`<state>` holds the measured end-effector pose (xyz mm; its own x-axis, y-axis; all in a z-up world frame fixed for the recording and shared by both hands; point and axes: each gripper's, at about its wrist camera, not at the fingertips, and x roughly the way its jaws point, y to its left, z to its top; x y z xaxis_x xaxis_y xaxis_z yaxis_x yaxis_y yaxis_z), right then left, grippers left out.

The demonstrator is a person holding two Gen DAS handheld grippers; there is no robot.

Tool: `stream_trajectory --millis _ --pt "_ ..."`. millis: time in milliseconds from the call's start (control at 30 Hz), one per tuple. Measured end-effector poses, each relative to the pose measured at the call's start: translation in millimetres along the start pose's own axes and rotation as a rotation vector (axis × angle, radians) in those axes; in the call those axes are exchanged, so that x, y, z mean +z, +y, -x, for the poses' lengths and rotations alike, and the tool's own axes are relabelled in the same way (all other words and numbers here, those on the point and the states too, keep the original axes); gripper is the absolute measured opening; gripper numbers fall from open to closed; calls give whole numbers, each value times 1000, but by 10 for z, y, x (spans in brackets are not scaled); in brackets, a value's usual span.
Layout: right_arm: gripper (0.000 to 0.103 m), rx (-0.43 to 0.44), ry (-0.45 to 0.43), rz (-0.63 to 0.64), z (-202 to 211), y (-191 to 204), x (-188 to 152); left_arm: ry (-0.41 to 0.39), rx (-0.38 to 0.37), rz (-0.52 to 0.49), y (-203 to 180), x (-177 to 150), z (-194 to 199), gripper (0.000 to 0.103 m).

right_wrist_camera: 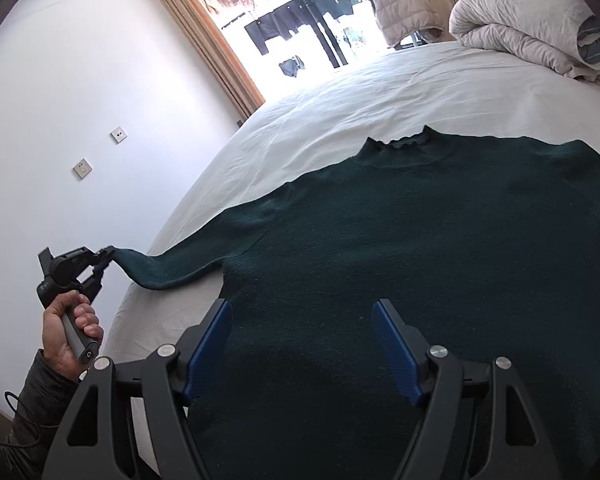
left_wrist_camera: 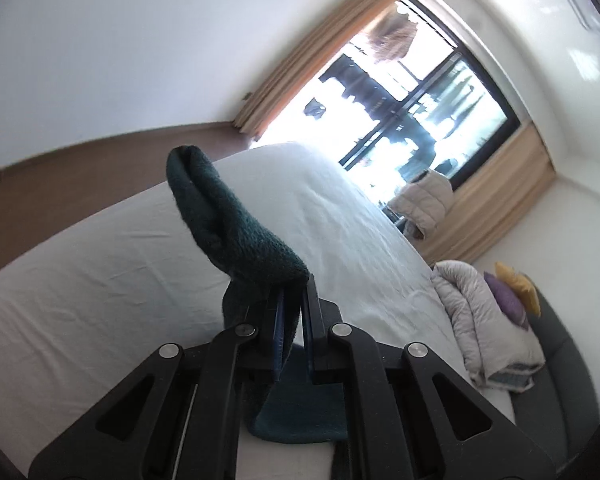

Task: Fold small clothes
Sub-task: 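Grasp the sweater sleeve cuff with the left gripper and lift it, then fold the held sleeve across the sweater body with the left gripper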

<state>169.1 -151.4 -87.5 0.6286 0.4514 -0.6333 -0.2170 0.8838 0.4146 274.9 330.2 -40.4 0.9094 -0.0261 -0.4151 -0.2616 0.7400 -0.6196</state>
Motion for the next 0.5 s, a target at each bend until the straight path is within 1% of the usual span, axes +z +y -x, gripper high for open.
stream_trajectory --millis 67,133,233,267,300,367,400,467,500 --pt "76 -8 -18 -24 75 -155 25 -6 -47 -147 -600 -87 -133 7" --pt "76 -15 -41 -55 166 -329 51 18 -103 -294 -1238 -336 -320 7" --pt "76 -25 -69 -95 285 -569 97 84 -188 -469 -2021 -860 -606 7" --pt "76 -30 -77 -109 325 -666 116 109 -210 -510 -2230 -1079 -728 7" --pt "76 -33 -82 -125 364 -766 139 133 -228 -547 -2456 -1388 -723 7" --pt "76 -36 -83 -153 408 -939 185 188 -242 -620 -2737 -1906 -1026 7" --pt "76 -37 -83 -164 421 -1020 208 211 -242 -659 -2811 -2117 -1175 7" --pt "76 -35 -68 -192 398 -1200 273 269 -223 -726 -2895 -2571 -1451 7" --pt "76 -30 -60 -209 368 -1275 304 294 -206 -750 -3014 -2871 -1522 6"
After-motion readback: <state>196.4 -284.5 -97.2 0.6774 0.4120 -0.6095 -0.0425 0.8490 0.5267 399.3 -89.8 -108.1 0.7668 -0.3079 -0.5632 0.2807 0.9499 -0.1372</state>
